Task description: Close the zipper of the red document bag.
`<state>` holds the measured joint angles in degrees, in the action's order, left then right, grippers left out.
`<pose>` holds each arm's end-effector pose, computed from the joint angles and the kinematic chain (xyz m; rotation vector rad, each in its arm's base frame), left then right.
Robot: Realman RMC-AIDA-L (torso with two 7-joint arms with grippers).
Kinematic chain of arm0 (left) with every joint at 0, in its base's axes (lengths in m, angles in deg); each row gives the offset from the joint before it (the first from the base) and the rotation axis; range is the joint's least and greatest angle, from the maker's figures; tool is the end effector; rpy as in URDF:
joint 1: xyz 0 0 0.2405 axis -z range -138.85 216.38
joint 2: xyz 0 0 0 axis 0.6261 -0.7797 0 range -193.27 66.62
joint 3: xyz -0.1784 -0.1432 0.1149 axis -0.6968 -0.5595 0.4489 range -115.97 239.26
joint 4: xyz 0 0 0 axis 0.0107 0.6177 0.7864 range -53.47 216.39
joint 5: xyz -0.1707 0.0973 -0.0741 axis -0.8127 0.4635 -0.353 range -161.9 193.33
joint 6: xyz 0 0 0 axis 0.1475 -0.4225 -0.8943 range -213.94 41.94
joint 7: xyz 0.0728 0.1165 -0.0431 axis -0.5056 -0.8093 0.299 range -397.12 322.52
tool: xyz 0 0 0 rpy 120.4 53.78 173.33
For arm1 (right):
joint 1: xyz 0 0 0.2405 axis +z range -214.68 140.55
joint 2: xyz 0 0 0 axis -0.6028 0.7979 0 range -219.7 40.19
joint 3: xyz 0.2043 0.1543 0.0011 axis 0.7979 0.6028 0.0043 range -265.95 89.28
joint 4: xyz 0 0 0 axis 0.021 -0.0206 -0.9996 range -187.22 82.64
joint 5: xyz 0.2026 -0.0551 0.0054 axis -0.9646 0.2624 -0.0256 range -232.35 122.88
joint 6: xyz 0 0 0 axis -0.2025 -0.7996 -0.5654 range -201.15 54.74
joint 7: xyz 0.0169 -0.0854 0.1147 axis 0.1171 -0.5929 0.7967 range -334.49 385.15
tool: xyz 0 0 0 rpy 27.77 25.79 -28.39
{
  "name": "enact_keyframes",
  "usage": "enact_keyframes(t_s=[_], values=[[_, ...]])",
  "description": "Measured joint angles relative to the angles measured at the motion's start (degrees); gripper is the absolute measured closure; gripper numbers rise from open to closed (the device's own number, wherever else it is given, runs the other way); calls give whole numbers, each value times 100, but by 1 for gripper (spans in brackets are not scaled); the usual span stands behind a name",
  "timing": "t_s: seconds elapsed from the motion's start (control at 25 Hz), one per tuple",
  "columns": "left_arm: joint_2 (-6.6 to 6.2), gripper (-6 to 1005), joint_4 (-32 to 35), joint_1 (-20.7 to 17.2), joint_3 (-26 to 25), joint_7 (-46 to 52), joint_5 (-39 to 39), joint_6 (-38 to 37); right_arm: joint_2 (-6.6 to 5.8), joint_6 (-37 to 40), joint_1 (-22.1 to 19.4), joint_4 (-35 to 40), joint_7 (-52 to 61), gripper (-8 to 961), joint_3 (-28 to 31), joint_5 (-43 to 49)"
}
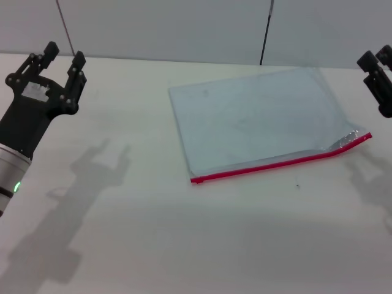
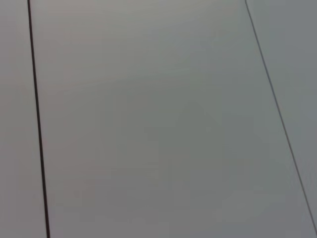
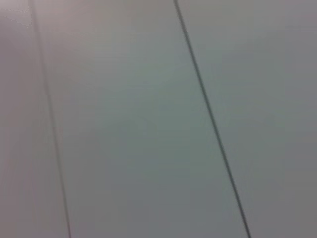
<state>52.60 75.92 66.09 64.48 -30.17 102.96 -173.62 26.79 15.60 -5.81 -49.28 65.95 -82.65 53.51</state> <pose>-0.3031 0.3174 0.0154 -1.6528 -0.1951 -0.8559 0.2803 0.3332 0.0120 -1.8972 0.4993 1.2092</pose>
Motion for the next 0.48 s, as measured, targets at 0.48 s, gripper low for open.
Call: enact_keyframes(t_s=[0.48], values=[[15, 533, 19, -16, -12, 8, -58, -26, -8, 53, -48, -226, -397, 488, 48, -58]])
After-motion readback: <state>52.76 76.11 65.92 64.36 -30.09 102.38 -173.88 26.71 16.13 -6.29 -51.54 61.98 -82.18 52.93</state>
